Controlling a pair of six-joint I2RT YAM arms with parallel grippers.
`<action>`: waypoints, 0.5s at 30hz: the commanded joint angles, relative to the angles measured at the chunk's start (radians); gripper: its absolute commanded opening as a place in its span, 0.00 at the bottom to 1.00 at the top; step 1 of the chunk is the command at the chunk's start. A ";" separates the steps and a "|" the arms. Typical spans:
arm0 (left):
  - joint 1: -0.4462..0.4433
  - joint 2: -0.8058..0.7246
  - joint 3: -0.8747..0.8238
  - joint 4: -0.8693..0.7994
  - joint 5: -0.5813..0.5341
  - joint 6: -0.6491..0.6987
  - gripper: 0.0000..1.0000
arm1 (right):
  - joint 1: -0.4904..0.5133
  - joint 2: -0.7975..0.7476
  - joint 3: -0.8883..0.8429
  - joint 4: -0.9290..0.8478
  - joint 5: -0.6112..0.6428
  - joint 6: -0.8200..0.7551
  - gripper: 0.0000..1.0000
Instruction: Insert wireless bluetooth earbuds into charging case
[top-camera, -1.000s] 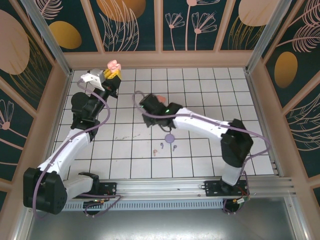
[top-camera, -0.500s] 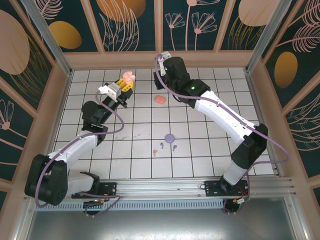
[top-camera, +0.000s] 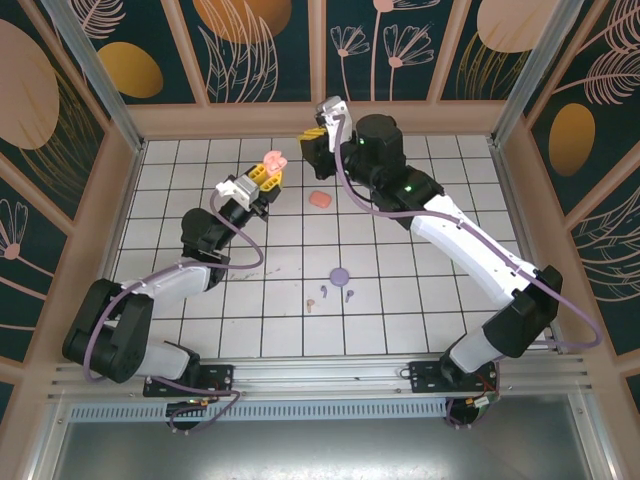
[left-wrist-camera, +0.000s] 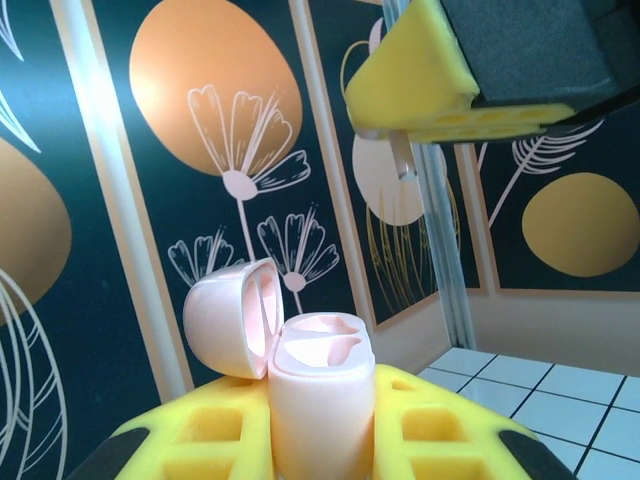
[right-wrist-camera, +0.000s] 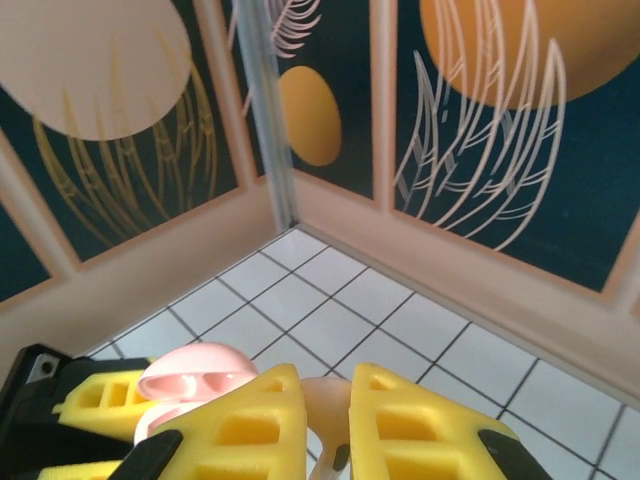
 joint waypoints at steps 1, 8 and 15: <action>-0.010 0.011 0.028 0.076 0.044 -0.007 0.00 | -0.036 -0.051 -0.044 0.096 -0.152 0.048 0.13; -0.021 0.032 0.061 0.049 0.084 -0.005 0.00 | -0.046 -0.071 -0.086 0.124 -0.213 0.061 0.13; -0.032 0.048 0.092 0.015 0.111 -0.001 0.00 | -0.042 -0.079 -0.125 0.155 -0.246 0.069 0.13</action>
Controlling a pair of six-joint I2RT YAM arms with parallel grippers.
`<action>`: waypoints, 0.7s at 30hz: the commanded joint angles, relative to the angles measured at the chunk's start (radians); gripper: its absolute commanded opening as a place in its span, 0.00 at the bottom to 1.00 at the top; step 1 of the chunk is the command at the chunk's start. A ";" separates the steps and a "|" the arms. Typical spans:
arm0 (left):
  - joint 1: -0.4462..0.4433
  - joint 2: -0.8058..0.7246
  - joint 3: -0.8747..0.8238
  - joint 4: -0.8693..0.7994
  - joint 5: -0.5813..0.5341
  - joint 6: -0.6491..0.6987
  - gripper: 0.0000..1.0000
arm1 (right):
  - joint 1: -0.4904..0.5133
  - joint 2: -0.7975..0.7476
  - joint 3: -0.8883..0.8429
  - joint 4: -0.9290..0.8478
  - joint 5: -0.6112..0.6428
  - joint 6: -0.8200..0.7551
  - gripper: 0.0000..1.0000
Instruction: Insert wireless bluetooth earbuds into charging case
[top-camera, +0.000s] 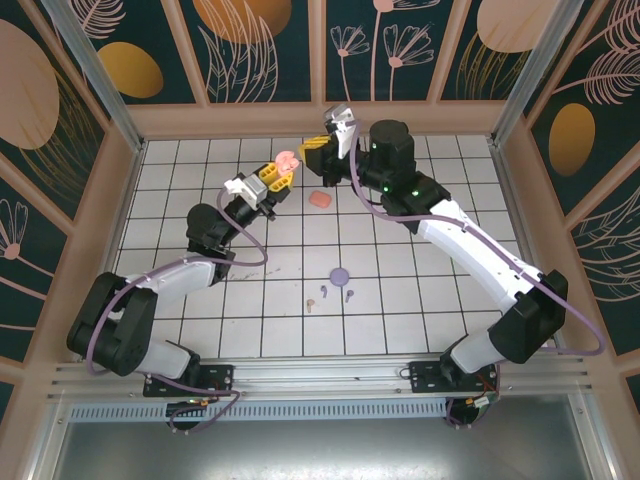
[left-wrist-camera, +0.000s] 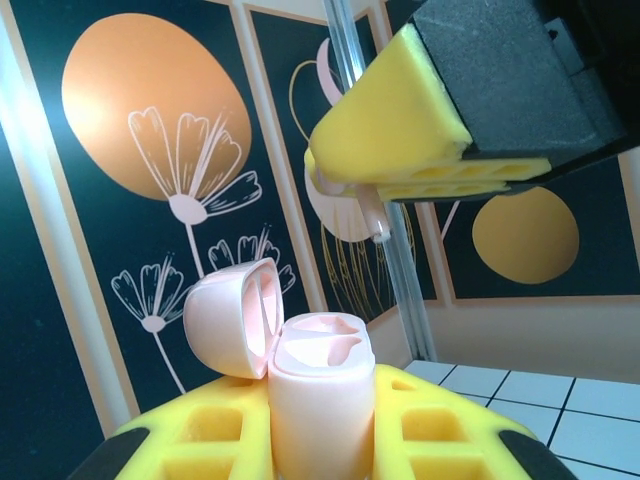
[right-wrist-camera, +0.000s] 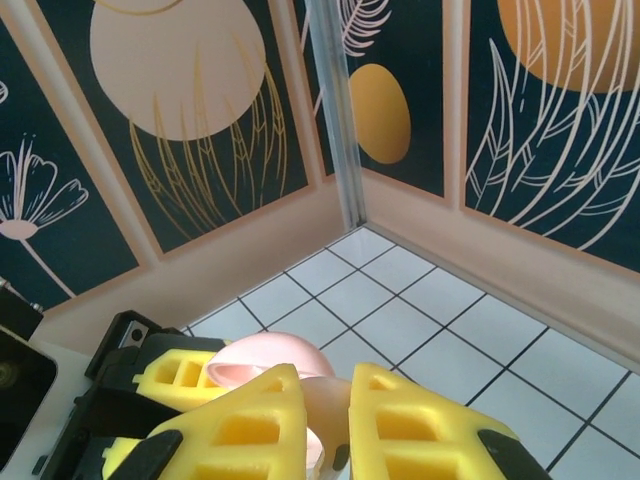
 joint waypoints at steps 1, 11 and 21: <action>-0.006 0.010 0.037 0.011 0.036 -0.001 0.00 | 0.005 -0.038 -0.022 0.062 -0.050 0.018 0.13; -0.009 0.020 0.058 -0.012 0.049 -0.005 0.00 | 0.033 -0.020 -0.019 0.060 -0.061 0.005 0.12; -0.016 0.015 0.067 -0.027 0.049 -0.006 0.00 | 0.041 0.002 -0.013 0.051 -0.062 0.005 0.11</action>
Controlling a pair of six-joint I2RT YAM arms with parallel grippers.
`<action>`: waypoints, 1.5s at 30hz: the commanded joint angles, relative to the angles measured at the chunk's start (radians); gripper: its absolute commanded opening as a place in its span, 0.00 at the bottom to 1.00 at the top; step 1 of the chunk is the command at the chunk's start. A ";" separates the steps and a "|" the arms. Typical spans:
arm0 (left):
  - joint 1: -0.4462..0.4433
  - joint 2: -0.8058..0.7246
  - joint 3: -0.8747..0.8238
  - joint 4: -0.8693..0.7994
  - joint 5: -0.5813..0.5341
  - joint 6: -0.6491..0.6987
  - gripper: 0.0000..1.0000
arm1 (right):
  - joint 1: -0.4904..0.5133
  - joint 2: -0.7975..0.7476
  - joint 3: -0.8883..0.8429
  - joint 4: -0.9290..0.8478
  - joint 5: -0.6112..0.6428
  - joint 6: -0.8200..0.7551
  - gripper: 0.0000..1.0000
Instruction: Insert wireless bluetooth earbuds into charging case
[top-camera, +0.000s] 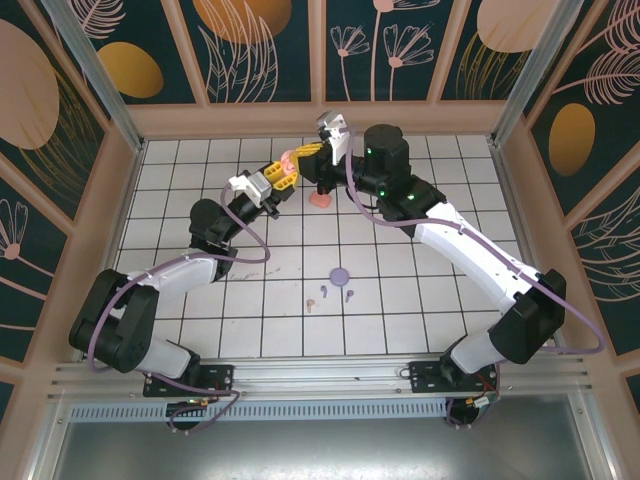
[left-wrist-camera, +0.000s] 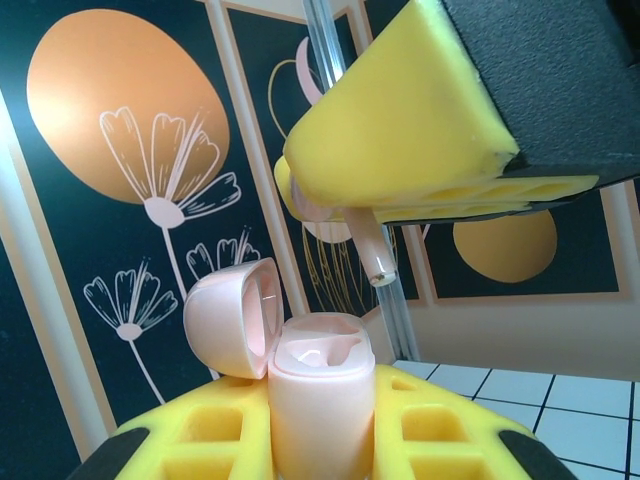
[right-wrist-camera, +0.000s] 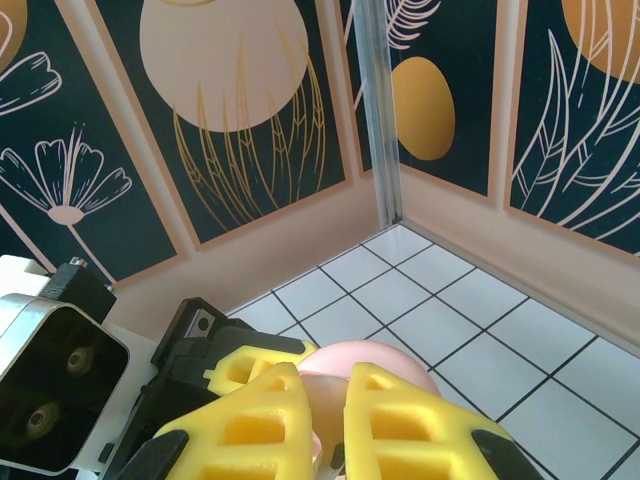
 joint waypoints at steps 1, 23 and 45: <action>-0.008 -0.004 0.033 -0.001 0.020 -0.006 0.00 | 0.008 0.004 0.002 0.034 -0.021 0.002 0.10; -0.015 -0.037 0.035 -0.016 0.017 -0.005 0.00 | 0.006 0.034 -0.029 0.016 0.038 -0.021 0.08; -0.016 -0.063 0.045 -0.042 0.018 -0.011 0.00 | 0.082 0.080 -0.020 -0.098 0.139 -0.182 0.06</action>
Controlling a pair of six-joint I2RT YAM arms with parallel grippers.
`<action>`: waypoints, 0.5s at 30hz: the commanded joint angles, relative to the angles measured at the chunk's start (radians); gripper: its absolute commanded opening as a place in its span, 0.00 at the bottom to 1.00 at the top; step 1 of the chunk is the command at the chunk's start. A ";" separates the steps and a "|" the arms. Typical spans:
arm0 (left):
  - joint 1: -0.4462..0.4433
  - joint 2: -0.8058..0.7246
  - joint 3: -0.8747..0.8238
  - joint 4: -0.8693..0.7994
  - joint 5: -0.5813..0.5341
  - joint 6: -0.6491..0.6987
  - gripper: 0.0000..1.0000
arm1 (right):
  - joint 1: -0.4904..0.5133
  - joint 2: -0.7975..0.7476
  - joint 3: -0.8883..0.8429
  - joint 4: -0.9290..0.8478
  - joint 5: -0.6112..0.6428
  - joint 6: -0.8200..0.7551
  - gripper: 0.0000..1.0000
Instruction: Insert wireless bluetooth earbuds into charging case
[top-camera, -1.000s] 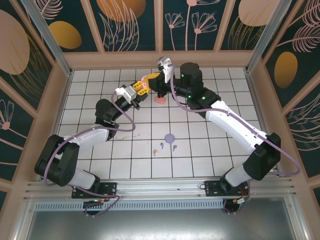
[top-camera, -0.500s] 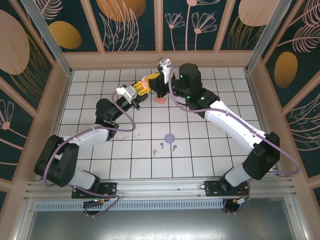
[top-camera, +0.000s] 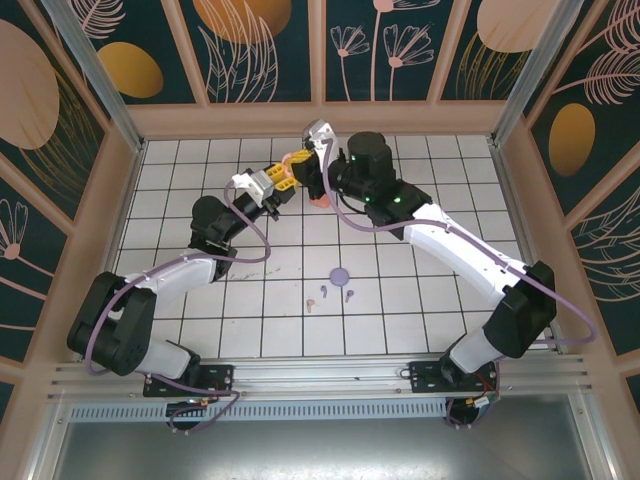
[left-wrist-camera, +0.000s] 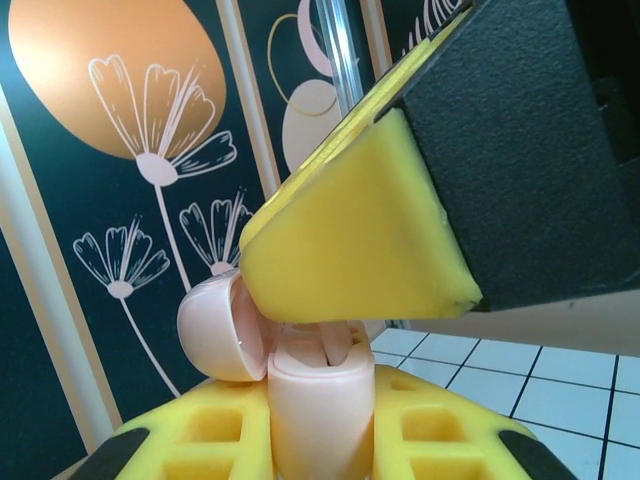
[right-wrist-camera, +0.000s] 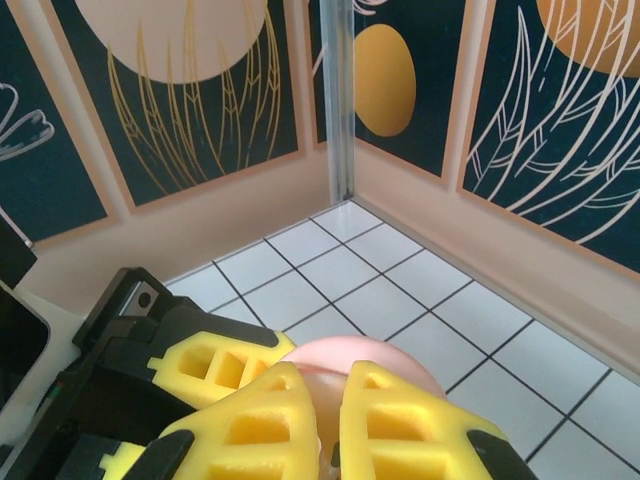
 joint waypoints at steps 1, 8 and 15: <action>-0.011 -0.045 0.042 0.061 0.023 -0.012 0.00 | 0.031 0.029 -0.014 -0.089 -0.006 -0.046 0.06; -0.011 -0.036 0.049 0.046 0.011 -0.022 0.00 | 0.033 0.001 -0.023 -0.079 0.004 -0.007 0.26; -0.011 -0.027 0.038 0.061 0.003 -0.031 0.00 | 0.030 -0.012 0.049 -0.075 0.061 0.072 0.53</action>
